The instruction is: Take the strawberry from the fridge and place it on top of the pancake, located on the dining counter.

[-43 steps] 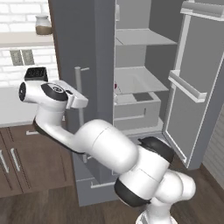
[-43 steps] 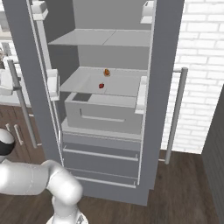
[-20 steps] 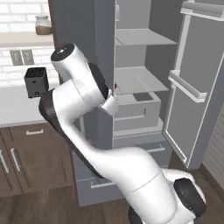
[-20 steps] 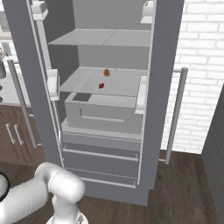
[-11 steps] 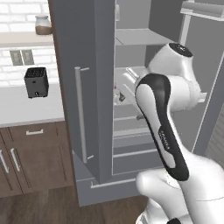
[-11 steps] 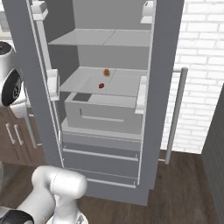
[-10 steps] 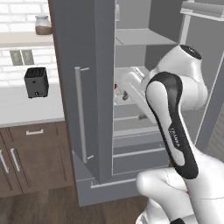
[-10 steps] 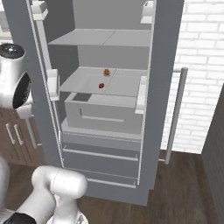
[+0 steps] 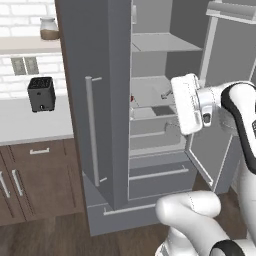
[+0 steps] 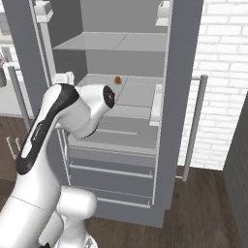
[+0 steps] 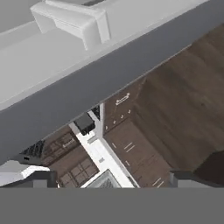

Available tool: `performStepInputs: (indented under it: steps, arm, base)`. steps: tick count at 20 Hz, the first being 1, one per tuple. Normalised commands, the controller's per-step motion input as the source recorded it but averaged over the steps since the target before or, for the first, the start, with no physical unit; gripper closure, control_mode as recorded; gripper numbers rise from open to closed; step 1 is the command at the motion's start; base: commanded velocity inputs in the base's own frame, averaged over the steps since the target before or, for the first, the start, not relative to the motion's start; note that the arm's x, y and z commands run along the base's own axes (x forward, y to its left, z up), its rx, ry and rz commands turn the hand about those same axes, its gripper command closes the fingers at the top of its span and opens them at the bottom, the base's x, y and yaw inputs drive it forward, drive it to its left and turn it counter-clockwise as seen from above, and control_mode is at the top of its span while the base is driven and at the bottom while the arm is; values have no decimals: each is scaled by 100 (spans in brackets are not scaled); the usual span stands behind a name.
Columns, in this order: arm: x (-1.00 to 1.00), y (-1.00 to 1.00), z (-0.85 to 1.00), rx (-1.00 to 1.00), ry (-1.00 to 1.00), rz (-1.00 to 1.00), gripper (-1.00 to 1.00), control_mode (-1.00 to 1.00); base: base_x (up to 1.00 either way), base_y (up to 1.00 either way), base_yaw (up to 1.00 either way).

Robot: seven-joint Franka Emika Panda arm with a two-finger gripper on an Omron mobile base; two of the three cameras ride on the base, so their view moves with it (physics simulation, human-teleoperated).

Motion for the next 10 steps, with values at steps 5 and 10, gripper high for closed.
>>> performStepInputs:
  steps: [5, 10]
  arm:
    - [78, 0, 0, 20, 0, 13, -100, -100]
    - [74, 4, -44, 0, -2, 15, -100, -100]
  base:
    - [0, 0, 0]
    - [0, 0, 0]
